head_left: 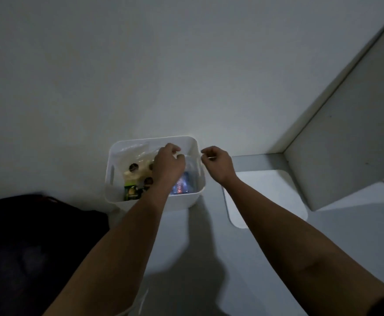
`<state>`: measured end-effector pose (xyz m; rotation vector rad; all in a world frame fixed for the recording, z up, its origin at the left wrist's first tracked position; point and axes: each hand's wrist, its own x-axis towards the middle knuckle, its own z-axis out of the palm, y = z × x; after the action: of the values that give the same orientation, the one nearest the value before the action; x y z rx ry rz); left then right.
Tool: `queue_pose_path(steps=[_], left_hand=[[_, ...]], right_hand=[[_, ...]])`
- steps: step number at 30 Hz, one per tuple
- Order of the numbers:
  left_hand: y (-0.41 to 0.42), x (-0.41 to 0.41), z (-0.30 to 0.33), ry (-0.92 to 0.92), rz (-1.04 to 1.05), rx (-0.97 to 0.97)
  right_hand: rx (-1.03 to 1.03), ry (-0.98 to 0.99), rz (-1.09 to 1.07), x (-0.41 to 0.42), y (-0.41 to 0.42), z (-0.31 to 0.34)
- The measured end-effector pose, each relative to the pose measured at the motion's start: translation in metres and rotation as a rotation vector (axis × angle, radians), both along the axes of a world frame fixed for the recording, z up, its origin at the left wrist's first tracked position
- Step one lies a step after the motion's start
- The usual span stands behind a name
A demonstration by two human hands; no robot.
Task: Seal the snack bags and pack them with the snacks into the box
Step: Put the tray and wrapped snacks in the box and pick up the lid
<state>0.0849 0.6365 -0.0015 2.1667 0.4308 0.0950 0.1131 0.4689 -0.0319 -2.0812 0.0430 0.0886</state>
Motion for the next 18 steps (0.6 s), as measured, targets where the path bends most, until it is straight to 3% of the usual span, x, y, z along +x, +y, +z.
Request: queue_pose_path(steps=[4, 10, 13, 18], left_hand=[[-0.091, -0.001, -0.012, 0.077, -0.159, -0.026], [-0.182, -0.016, -0.084, 0.445, -0.326, 0.018], [-0.209, -0.026, -0.118, 0.592, -0.297, -0.032], [-0.229, -0.038, -0.196, 0.738, -0.085, -0.315]], right_hand=[[-0.059, 0.118, -0.165, 0.000, -0.105, -0.029], [-0.253, 0.417, -0.189, 0.004, -0.251, -0.084], [-0.366, 0.528, -0.153, 0.003, -0.300, -0.116], [-0.391, 0.712, -0.104, -0.012, -0.343, -0.160]])
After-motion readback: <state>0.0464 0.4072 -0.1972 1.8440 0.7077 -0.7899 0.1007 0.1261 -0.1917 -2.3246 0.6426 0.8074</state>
